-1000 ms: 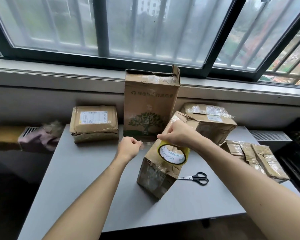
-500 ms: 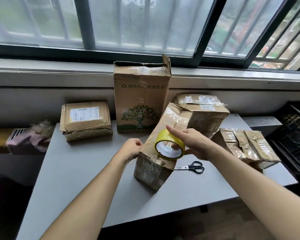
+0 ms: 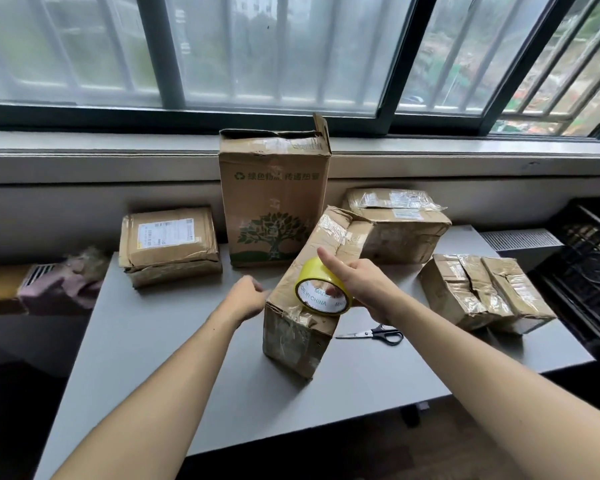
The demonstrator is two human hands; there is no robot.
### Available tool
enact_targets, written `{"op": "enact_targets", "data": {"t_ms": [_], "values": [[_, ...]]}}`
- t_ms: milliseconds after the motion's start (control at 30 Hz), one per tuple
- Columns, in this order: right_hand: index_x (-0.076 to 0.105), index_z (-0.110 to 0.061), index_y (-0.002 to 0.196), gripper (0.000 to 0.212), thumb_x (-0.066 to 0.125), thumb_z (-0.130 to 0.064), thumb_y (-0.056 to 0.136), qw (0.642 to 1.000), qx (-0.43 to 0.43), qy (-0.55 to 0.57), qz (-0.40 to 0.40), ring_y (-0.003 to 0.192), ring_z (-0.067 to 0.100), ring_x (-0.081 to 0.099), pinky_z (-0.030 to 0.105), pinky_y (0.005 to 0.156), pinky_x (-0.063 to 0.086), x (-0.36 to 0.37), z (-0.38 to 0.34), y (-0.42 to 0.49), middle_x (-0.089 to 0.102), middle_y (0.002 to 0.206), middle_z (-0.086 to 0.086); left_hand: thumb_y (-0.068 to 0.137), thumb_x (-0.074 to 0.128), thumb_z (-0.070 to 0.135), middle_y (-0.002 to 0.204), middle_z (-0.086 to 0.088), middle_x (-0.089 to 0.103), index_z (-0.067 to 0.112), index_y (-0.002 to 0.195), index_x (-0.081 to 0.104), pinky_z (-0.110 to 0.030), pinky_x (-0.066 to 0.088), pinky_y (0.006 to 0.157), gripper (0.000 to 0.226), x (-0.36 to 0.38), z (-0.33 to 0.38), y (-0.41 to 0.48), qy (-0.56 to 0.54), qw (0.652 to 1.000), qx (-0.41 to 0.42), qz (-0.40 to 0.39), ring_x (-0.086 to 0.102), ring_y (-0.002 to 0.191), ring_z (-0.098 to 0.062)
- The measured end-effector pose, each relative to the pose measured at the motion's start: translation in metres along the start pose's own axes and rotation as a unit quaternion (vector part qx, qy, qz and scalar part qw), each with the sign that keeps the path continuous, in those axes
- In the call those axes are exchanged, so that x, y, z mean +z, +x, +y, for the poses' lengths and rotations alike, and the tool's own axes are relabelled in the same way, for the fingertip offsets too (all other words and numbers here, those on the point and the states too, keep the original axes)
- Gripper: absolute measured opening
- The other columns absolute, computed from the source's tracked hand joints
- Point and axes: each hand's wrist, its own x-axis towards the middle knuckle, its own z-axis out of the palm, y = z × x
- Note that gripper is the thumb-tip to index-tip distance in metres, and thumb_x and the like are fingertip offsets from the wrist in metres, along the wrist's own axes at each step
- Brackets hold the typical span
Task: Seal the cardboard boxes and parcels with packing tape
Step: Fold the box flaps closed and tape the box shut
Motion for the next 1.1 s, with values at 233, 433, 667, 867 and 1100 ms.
{"op": "enact_targets", "data": {"t_ms": [233, 433, 667, 867, 1100], "values": [[0.021, -0.024, 0.052, 0.066, 0.054, -0.067, 0.091, 0.992, -0.121, -0.006, 0.040, 0.051, 0.013, 0.025, 0.035, 0.058, 0.022, 0.002, 0.015, 0.009, 0.025, 0.053, -0.002, 0.102, 0.038, 0.049, 0.122, 0.004, 0.064, 0.019, 0.123, 0.061, -0.034, 0.045, 0.104, 0.043, -0.013, 0.032, -0.045, -0.067, 0.976, 0.206, -0.011, 0.058, 0.113, -0.011], [0.040, -0.014, 0.060, 0.061, 0.053, -0.062, 0.095, 0.991, -0.131, 0.033, -0.013, 0.051, 0.012, 0.037, 0.025, 0.050, 0.031, -0.002, 0.021, 0.017, 0.036, 0.060, 0.006, 0.069, 0.045, 0.089, 0.163, 0.010, 0.021, 0.033, 0.156, 0.021, -0.042, 0.019, 0.121, 0.107, 0.010, 0.023, -0.071, 0.186, 0.950, 0.246, 0.043, 0.018, 0.149, -0.010], [0.056, -0.010, 0.071, 0.068, 0.054, -0.077, 0.083, 0.986, -0.134, 0.039, -0.093, 0.061, 0.019, 0.044, 0.027, 0.061, 0.037, -0.010, 0.030, 0.017, 0.046, 0.066, 0.010, 0.056, 0.065, 0.087, 0.148, 0.010, 0.030, 0.028, 0.153, 0.011, -0.035, 0.018, 0.115, 0.126, 0.056, 0.027, -0.083, 0.223, 0.944, 0.184, 0.161, 0.025, 0.138, -0.010], [0.044, -0.015, 0.057, 0.059, 0.055, -0.060, 0.095, 0.986, -0.145, 0.009, -0.085, 0.054, 0.018, 0.040, 0.029, 0.055, 0.033, -0.019, 0.011, 0.018, 0.041, 0.059, 0.006, 0.056, 0.063, 0.087, 0.156, 0.012, 0.030, 0.032, 0.155, 0.011, -0.045, 0.021, 0.120, 0.124, 0.059, 0.027, -0.082, 0.225, 0.945, 0.158, 0.177, 0.025, 0.145, -0.009], [0.036, -0.020, 0.054, 0.052, 0.060, -0.042, 0.094, 0.960, -0.204, -0.165, -0.099, 0.047, 0.014, 0.026, 0.030, 0.050, 0.021, -0.050, 0.010, 0.013, 0.032, 0.051, 0.000, 0.065, 0.038, 0.092, 0.165, 0.018, -0.002, 0.034, 0.158, -0.003, -0.042, -0.004, 0.123, 0.117, 0.055, 0.033, -0.088, 0.308, 0.936, 0.133, 0.106, -0.005, 0.151, -0.003]]}}
